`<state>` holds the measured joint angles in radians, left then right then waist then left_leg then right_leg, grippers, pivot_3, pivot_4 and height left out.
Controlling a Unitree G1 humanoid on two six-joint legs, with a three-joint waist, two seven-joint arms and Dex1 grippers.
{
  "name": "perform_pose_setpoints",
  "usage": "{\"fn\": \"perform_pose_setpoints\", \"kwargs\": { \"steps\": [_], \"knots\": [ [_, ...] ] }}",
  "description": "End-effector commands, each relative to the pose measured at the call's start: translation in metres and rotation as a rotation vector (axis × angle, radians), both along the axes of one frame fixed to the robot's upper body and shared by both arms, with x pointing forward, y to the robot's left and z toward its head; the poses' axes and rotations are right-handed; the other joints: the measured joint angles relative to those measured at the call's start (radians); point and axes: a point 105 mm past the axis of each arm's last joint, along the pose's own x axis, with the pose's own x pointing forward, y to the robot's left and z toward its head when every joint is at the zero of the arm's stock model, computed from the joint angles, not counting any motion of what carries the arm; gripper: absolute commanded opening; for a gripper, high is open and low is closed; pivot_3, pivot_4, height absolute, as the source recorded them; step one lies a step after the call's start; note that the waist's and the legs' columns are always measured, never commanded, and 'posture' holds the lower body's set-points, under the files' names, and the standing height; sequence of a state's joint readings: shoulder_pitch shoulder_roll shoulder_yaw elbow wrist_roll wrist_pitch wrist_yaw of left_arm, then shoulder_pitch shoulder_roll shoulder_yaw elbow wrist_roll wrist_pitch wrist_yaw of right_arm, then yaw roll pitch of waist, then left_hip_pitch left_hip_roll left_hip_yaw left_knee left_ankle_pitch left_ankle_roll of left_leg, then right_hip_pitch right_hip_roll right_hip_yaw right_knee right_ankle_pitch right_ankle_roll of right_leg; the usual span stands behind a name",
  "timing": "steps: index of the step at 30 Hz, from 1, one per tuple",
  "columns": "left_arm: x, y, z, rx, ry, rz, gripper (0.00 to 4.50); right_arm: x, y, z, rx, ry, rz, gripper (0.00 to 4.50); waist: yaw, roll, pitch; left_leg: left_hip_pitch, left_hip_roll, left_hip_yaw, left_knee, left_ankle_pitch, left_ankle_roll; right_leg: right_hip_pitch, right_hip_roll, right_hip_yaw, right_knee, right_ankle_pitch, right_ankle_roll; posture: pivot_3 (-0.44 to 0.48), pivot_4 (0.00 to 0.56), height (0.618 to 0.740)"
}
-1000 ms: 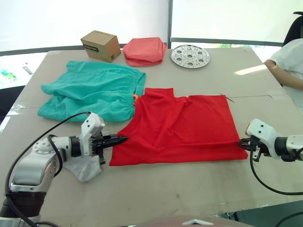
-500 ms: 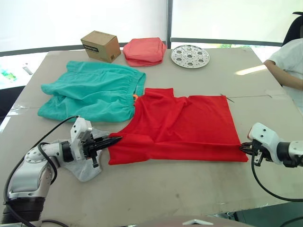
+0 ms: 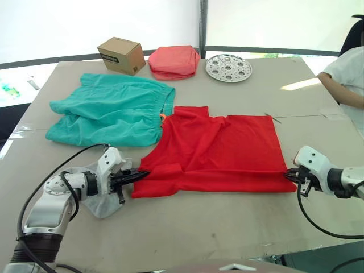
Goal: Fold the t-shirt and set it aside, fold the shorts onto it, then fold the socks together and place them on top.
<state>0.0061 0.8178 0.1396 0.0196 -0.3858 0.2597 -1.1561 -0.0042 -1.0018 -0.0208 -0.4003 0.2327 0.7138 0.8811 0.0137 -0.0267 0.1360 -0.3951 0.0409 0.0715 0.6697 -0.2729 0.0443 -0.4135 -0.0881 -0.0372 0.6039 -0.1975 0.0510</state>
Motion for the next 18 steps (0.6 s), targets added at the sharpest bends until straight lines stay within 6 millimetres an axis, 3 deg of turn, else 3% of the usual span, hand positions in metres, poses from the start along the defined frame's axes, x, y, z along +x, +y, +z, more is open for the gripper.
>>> {"fn": "perform_pose_setpoints", "kwargs": {
  "steps": [1,3,5,6,8,9,13,16,18],
  "knots": [
    [-0.001,0.005,0.008,-0.012,0.014,0.001,1.05,0.012,0.0,0.007,0.03,-0.051,-0.021,1.02,0.0,0.0,0.0,0.0,0.0,0.0,0.0,0.0,0.0,0.0,0.0,0.0,0.0,0.0,0.0,0.0,0.15,0.74],
    [0.0,0.009,0.025,-0.064,-0.016,0.016,1.85,0.014,-0.016,0.017,0.0,-0.125,-0.071,1.84,0.002,0.001,0.0,0.0,0.0,0.0,0.0,0.0,0.0,0.0,0.0,0.0,0.0,0.0,0.0,0.0,0.15,0.74],
    [-0.004,0.009,0.049,-0.182,-0.019,0.023,2.8,0.011,-0.02,0.035,0.085,-0.187,-0.113,2.83,0.003,0.001,0.001,-0.001,0.0,-0.001,0.0,0.0,0.0,0.0,0.0,-0.001,0.0,0.0,0.0,0.0,0.15,0.74],
    [-0.011,0.002,0.066,-0.29,0.033,-0.007,2.83,0.006,-0.009,0.05,0.239,-0.229,-0.119,2.82,0.003,0.0,0.001,-0.002,0.0,-0.001,0.0,0.0,0.0,0.0,0.0,-0.001,0.0,0.0,0.0,0.0,0.15,0.74],
    [-0.023,-0.029,0.083,-0.414,0.087,-0.099,2.44,-0.005,0.026,0.064,0.47,-0.318,-0.046,2.38,0.0,0.001,0.001,-0.002,0.0,-0.002,0.0,0.0,0.0,0.0,0.0,-0.002,0.0,0.0,0.0,0.0,0.15,0.74],
    [-0.026,-0.044,0.083,-0.447,0.099,-0.121,1.89,-0.005,0.045,0.065,0.563,-0.36,-0.036,1.85,0.0,-0.002,-0.002,-0.001,0.001,-0.002,0.0,0.0,0.0,0.0,0.0,-0.002,-0.001,-0.001,0.001,0.0,0.15,0.74],
    [-0.027,-0.089,0.062,-0.465,0.088,-0.133,0.02,-0.005,0.105,0.046,0.717,-0.373,0.009,0.0,-0.005,0.002,-0.002,0.002,0.002,0.0,-0.001,0.0,0.0,0.003,0.002,0.001,0.002,-0.002,0.004,0.0,0.15,0.74],
    [-0.028,-0.126,0.038,-0.426,0.079,-0.184,0.02,-0.004,0.151,0.015,0.73,-0.345,0.082,0.0,-0.002,-0.002,-0.004,0.003,-0.002,0.001,0.001,0.0,0.0,0.002,0.002,0.003,0.003,0.0,0.001,0.0,0.15,0.74],
    [-0.023,-0.138,0.03,-0.423,0.086,-0.17,0.02,-0.004,0.165,0.005,0.816,-0.287,0.073,0.0,0.001,-0.003,-0.005,0.003,-0.003,0.0,0.001,0.0,0.0,0.002,0.002,0.003,0.003,0.0,0.0,0.0,0.15,0.74]
  ]
}}
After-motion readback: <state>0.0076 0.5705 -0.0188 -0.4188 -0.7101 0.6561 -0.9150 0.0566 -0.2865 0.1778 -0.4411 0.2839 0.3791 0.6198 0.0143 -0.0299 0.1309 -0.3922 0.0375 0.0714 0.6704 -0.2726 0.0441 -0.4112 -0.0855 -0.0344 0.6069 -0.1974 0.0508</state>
